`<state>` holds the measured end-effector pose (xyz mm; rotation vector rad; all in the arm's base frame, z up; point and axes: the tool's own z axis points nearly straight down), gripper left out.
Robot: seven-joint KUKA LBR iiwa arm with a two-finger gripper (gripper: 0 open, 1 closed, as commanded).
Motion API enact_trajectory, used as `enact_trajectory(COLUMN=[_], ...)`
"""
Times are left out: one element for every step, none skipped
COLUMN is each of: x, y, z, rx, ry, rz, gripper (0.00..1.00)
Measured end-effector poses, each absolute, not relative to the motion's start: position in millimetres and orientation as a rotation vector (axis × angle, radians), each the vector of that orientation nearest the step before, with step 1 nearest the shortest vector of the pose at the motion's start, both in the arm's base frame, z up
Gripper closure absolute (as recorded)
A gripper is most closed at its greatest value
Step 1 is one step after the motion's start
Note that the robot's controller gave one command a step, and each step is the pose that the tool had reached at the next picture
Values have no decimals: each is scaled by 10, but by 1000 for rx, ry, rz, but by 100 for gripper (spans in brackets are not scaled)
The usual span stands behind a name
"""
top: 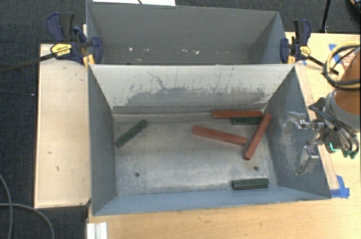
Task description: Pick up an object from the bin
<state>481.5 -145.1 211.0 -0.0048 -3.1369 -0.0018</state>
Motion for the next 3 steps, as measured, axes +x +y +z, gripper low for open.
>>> enact_trajectory(x=[5213,5622,5610], y=[-1175,-621,-647], z=[770,752,750], rx=[319,528,528], ry=[-3123,-3104,-3101], rz=[-4,-2,1], gripper=[0,0,100])
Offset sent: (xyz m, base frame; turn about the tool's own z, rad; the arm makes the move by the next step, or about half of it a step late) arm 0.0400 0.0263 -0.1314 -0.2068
